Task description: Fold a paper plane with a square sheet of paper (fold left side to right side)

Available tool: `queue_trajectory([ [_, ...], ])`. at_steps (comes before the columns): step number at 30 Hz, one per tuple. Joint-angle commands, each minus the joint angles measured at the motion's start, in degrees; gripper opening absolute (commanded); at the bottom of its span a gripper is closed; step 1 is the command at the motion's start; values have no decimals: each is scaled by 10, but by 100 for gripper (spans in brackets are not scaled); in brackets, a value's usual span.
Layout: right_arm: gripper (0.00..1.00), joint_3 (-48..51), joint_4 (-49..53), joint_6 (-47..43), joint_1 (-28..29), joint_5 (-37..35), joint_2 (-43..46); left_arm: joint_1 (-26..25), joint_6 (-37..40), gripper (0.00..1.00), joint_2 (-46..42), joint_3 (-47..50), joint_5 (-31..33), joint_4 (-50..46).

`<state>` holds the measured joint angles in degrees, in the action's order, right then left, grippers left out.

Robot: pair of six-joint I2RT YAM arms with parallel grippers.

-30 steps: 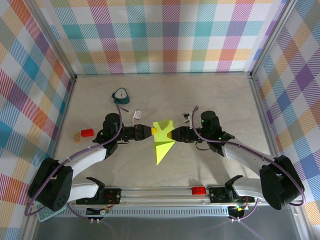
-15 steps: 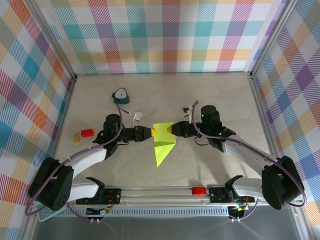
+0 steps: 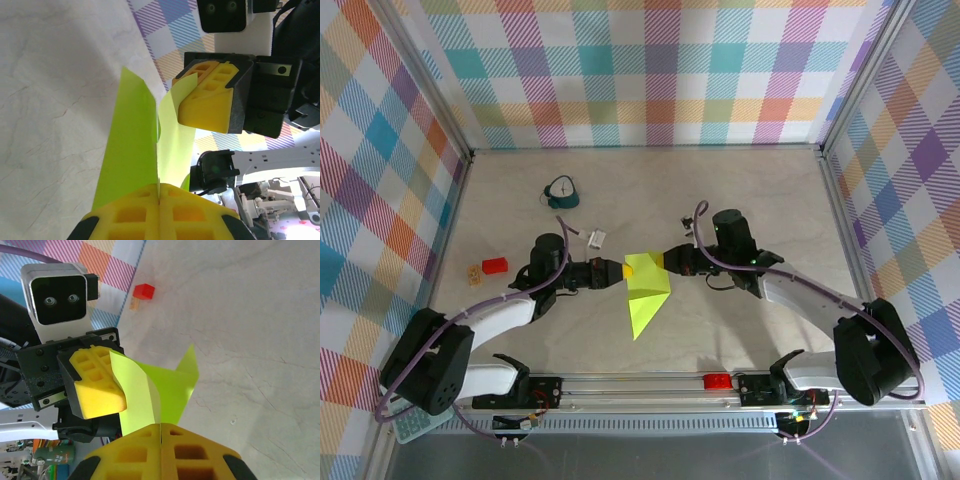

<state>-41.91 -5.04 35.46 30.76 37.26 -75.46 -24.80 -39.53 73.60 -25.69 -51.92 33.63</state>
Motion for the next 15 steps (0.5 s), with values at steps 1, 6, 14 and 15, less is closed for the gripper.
queue_trajectory([
  [1,0,-3,-5,-7,-4,-16,-28,5,13,13,27,21,15,16],
  [6,0,28,-51,8,-4,-26,-84,7,37,33,91,38,55,32],
  [14,0,21,28,-8,-4,-89,-147,21,69,40,73,31,104,-41],
  [15,0,20,36,-3,-4,-95,-145,20,83,40,53,27,113,-73],
])
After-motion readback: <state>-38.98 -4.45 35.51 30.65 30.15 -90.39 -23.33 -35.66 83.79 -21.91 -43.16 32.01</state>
